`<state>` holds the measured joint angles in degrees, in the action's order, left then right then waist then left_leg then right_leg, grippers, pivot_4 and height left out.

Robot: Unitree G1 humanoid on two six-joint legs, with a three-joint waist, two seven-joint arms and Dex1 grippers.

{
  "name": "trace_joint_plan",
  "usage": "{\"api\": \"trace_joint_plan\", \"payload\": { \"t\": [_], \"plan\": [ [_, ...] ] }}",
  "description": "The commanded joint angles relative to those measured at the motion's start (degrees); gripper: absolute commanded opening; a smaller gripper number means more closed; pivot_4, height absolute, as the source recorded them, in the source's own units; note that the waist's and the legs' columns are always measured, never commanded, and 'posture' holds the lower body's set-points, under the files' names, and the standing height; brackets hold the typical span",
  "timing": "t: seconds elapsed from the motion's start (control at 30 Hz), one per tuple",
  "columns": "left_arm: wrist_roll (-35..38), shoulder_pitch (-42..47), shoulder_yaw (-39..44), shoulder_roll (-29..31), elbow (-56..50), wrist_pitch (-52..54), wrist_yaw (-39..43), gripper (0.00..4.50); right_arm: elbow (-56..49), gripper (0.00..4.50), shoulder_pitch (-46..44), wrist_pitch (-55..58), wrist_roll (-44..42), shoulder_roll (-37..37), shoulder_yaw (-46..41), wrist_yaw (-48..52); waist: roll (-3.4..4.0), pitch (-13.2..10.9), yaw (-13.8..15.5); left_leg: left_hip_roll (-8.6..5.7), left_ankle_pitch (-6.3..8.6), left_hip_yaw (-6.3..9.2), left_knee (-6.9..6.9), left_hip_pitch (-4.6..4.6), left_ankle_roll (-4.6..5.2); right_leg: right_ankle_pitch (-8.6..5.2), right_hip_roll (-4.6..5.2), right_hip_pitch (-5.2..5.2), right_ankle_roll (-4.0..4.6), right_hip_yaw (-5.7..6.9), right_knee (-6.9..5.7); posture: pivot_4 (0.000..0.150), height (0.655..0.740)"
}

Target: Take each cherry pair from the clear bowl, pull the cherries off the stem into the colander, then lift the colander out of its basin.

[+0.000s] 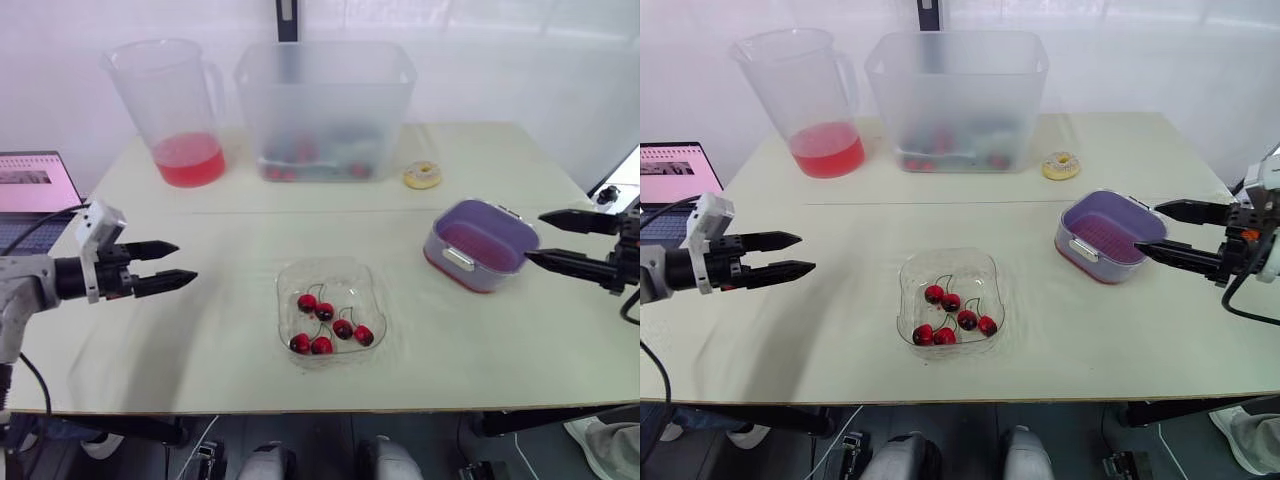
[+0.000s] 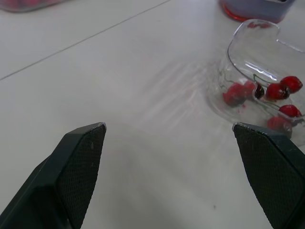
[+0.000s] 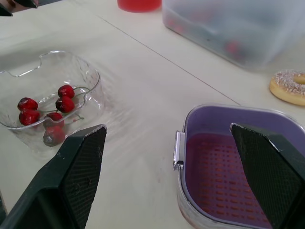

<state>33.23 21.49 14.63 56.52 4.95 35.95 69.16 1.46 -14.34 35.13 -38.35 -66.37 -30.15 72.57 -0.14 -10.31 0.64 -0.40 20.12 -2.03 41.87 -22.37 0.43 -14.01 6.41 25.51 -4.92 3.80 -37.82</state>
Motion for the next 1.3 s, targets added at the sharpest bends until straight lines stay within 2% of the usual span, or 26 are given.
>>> {"api": "trace_joint_plan", "payload": {
  "t": [0.03,0.13,0.27,0.3,0.37,0.43,0.6,0.8,0.93,1.0,1.03,1.13,1.3],
  "plan": [
    [1.9,0.7,0.9,-0.3,-3.3,1.8,-0.8,4.5,-4.3,4.48,-2.2,2.1,-1.4,-0.9,0.0,-2.3,0.0,0.0,0.0,0.01,0.0,0.0,0.0,0.0,0.0,0.0,-0.01,0.0,0.0,0.0,0.0,0.15,0.6863],
    [5.2,-2.9,3.9,-1.4,-9.6,4.2,-2.2,4.5,-10.7,4.48,-7.3,6.4,-2.4,-0.1,6.9,-6.7,0.0,0.0,-0.4,0.02,0.0,0.01,0.0,0.0,0.0,0.0,0.02,0.01,0.0,-0.01,0.0,0.15,0.6863],
    [6.3,-8.3,8.1,-5.4,-17.3,2.9,-8.5,4.5,-17.2,4.48,-19.8,14.5,-5.9,3.2,19.5,-8.1,0.02,0.0,-1.4,0.11,0.0,0.13,-0.03,0.0,-0.03,0.0,0.06,0.02,0.0,-0.05,0.05,0.15,0.6863],
    [7.0,-9.2,8.6,-6.1,-18.1,2.9,-8.7,4.5,-18.2,4.48,-23.1,15.9,-4.4,3.9,23.5,-9.0,0.02,0.0,-1.4,0.11,0.0,0.17,-0.03,-0.01,-0.03,0.0,0.06,0.02,0.0,-0.03,0.05,0.15,0.6863],
    [5.4,-14.4,8.3,-5.5,-20.3,1.2,-7.0,4.5,-19.1,4.48,-31.2,17.2,4.1,5.6,35.5,-10.3,0.04,0.0,-1.6,0.11,-0.01,0.17,-0.03,-0.02,-0.04,0.0,0.06,0.03,0.0,-0.02,0.06,0.15,0.6863],
    [7.7,-16.8,9.5,-6.5,-22.1,2.5,-7.6,4.5,-17.3,4.48,-38.7,16.6,11.0,8.2,45.8,-8.7,0.04,0.0,-1.5,0.08,0.0,0.12,-0.05,-0.03,-0.05,-0.01,0.09,0.08,0.01,-0.04,0.06,0.15,0.6863],
    [9.8,-18.3,11.2,-9.0,-24.6,0.4,-8.8,4.5,-14.1,4.48,-52.8,21.0,18.4,18.4,62.0,-5.2,0.01,0.0,-1.1,-0.04,-0.01,0.27,0.03,-0.15,-0.05,-0.01,0.19,0.07,0.01,0.06,0.06,0.15,0.6863],
    [11.3,-20.1,12.3,-9.9,-27.0,-1.6,-8.5,4.5,-14.2,4.48,-55.4,27.2,24.2,30.2,71.1,-10.8,-0.11,0.0,-1.5,-0.13,0.0,0.36,0.04,-0.18,-0.05,-0.01,0.33,0.05,0.01,0.26,0.05,0.15,0.6863],
    [10.7,-21.4,11.9,-10.2,-27.9,-2.2,-9.5,4.5,-17.8,4.48,-53.9,30.0,25.9,31.2,75.5,-12.0,-0.1,0.0,-1.2,-0.14,-0.01,0.41,0.03,-0.19,-0.06,-0.01,0.36,0.05,0.01,0.38,0.01,0.15,0.6863],
    [9.9,-22.0,11.2,-10.3,-27.9,-2.6,-10.3,4.5,-18.1,3.9,-52.8,30.4,26.8,32.0,77.4,-13.3,-0.11,0.1,-1.3,-0.17,-0.01,0.42,0.04,-0.18,-0.06,-0.01,0.37,0.03,0.02,0.4,0.02,0.15,0.6863],
    [9.6,-22.2,10.8,-10.3,-28.0,-2.9,-10.5,4.5,-17.8,3.75,-52.4,30.8,27.1,32.6,77.5,-13.9,-0.11,0.1,-1.4,-0.17,-0.01,0.43,0.04,-0.16,-0.06,-0.01,0.36,0.01,0.01,0.4,0.03,0.15,0.6863],
    [9.8,-22.4,10.5,-10.4,-28.2,-3.0,-10.9,4.5,-16.8,2.34,-52.3,32.4,27.5,33.6,76.9,-15.2,-0.09,0.0,-1.6,-0.17,-0.02,0.42,0.03,-0.15,-0.08,-0.01,0.34,0.02,0.01,0.41,0.01,0.15,0.6863],
    [9.1,-21.9,9.4,-9.9,-27.9,-4.7,-9.9,4.5,-15.2,2.34,-51.1,33.1,28.0,33.8,77.5,-16.4,-0.1,0.0,-1.5,-0.16,-0.02,0.43,0.03,-0.15,-0.08,-0.01,0.34,0.01,0.01,0.44,0.01,0.15,0.6863]
  ]
}}
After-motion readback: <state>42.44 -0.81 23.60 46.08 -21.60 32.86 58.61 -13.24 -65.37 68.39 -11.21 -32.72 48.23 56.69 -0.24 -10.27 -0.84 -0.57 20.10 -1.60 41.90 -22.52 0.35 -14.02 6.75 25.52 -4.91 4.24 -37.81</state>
